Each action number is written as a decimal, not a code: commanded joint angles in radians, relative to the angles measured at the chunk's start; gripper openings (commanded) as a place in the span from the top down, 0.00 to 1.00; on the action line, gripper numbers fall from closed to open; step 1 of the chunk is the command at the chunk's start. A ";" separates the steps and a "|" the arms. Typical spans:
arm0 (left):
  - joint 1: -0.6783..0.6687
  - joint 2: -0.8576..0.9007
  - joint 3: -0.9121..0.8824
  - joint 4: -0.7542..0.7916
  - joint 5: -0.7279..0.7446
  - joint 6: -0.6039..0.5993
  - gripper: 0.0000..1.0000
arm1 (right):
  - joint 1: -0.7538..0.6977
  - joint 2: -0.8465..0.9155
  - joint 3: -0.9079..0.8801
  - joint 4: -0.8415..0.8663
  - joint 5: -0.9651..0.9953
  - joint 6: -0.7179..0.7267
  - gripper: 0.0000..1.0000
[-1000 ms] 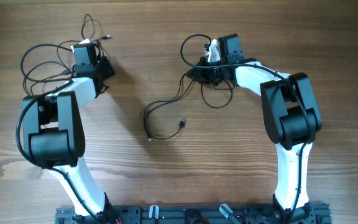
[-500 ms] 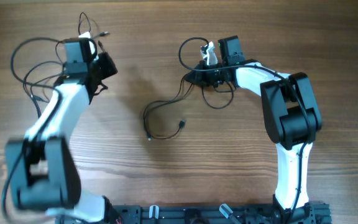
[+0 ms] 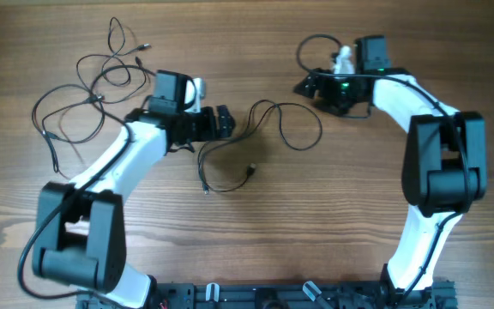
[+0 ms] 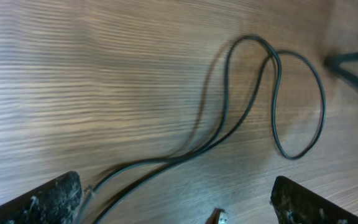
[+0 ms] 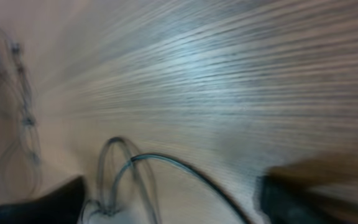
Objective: Untangle cables
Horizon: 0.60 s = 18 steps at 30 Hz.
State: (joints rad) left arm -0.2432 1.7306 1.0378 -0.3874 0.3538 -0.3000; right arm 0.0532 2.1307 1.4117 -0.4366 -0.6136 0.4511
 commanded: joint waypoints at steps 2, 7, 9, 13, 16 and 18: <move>-0.097 0.075 -0.006 0.075 -0.053 0.005 0.00 | -0.019 -0.006 -0.009 -0.040 0.295 -0.006 0.00; -0.209 0.132 -0.006 0.187 -0.143 0.005 0.00 | -0.018 -0.006 -0.009 -0.024 0.306 0.026 0.00; -0.247 0.140 -0.006 0.209 -0.243 0.005 0.00 | -0.018 -0.006 -0.009 -0.024 0.308 0.016 0.00; -0.272 0.140 -0.006 0.212 -0.269 0.005 0.00 | -0.018 -0.005 -0.009 -0.018 0.333 0.020 0.00; -0.272 0.145 -0.006 0.192 -0.247 0.005 0.00 | -0.018 -0.005 -0.009 -0.012 0.333 0.021 0.00; -0.272 0.162 -0.006 0.205 -0.267 0.009 0.00 | -0.018 -0.006 -0.009 -0.004 0.333 0.021 0.00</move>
State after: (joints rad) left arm -0.5156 1.8622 1.0359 -0.1936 0.1234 -0.3004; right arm 0.0422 2.1048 1.4166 -0.4370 -0.3592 0.4667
